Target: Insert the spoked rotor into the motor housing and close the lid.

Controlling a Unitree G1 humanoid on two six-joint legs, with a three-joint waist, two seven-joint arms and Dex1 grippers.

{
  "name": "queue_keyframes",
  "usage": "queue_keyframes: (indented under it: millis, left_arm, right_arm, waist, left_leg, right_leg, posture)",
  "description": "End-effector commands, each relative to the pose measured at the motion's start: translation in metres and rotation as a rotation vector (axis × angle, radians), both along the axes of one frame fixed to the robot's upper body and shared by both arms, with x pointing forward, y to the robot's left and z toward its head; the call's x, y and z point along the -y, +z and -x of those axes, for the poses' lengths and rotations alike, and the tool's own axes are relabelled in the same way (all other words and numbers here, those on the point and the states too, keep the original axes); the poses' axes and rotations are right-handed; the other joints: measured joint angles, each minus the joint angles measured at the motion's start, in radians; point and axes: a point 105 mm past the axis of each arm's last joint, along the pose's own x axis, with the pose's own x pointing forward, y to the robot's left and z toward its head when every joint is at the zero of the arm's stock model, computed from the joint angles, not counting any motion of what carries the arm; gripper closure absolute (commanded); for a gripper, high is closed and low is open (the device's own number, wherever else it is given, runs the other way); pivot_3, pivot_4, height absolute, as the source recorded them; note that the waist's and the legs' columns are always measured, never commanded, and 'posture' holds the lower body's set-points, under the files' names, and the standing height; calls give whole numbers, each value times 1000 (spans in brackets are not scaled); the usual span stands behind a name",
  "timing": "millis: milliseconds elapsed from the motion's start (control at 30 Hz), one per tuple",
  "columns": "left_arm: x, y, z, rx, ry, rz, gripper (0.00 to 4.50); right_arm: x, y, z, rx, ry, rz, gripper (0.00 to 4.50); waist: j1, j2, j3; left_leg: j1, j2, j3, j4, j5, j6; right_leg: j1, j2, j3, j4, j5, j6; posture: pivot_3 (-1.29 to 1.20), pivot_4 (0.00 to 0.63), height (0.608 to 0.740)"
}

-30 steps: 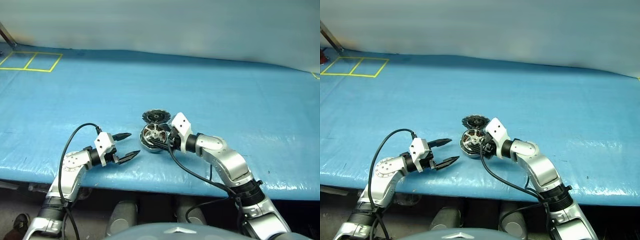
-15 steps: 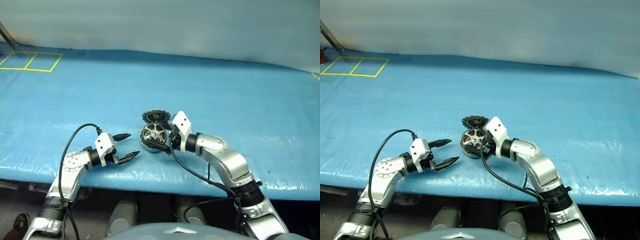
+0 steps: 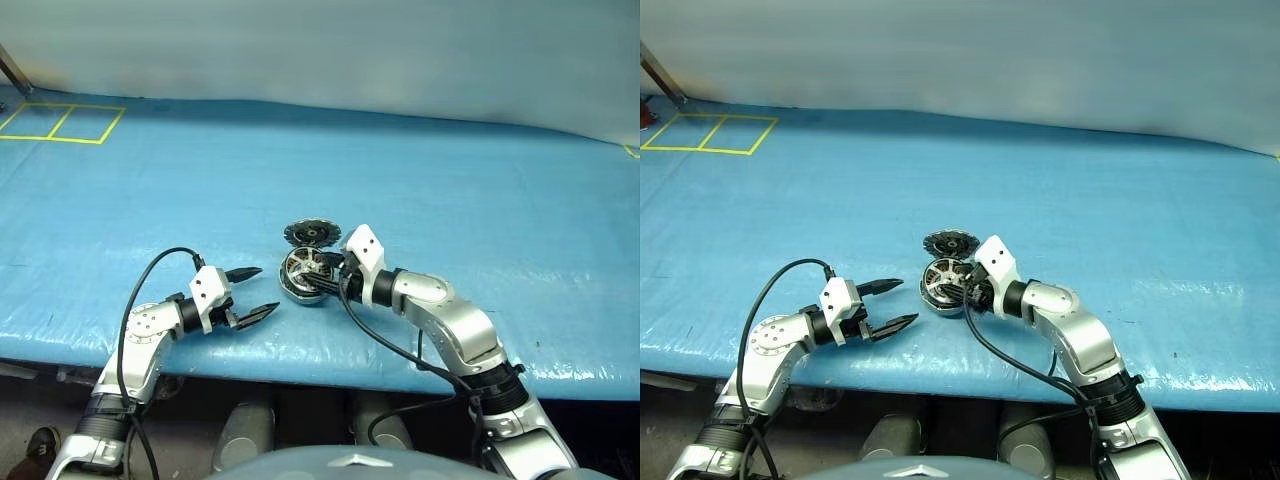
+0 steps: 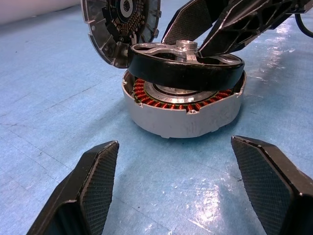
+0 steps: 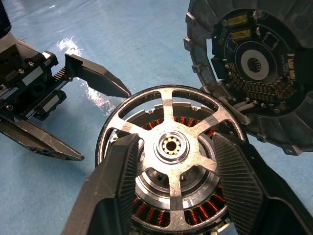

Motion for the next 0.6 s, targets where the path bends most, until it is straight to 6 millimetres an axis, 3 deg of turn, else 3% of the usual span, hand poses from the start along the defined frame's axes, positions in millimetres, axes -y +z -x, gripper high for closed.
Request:
queue_keyframes:
  millis: [33,100,200,333,600]
  left_arm:
    - [-3,6,-2,33,3,-7,474]
    - [-3,5,-2,33,4,-9,474]
    - [-4,5,-2,33,8,-11,474]
    - [-4,4,-2,30,11,-14,474]
    - [-4,3,-2,27,13,-15,474]
  right_arm:
    - [-2,8,0,24,6,-14,2203]
    - [-2,8,1,21,9,-14,2203]
    - [-2,8,1,17,12,-18,2727]
    - [-2,8,1,18,14,-21,4059]
    - [-4,15,3,47,28,-20,4144]
  waist:
    - [0,0,0]
    - [0,0,0]
    - [0,0,0]
    - [0,0,0]
    - [0,0,0]
  left_leg:
    - [0,0,0,0,0,0]
    - [0,0,0,0,0,0]
    - [0,0,0,0,0,0]
    - [0,0,0,0,0,0]
    - [1,0,0,0,0,0]
  right_leg:
    - [0,0,0,0,0,0]
    - [0,0,0,0,0,0]
    - [0,0,0,0,0,0]
    - [0,0,0,0,0,0]
    - [0,0,0,0,0,0]
  posture:
    - [0,150,740]
    - [0,150,740]
    - [0,150,740]
    - [0,150,740]
    - [0,150,740]
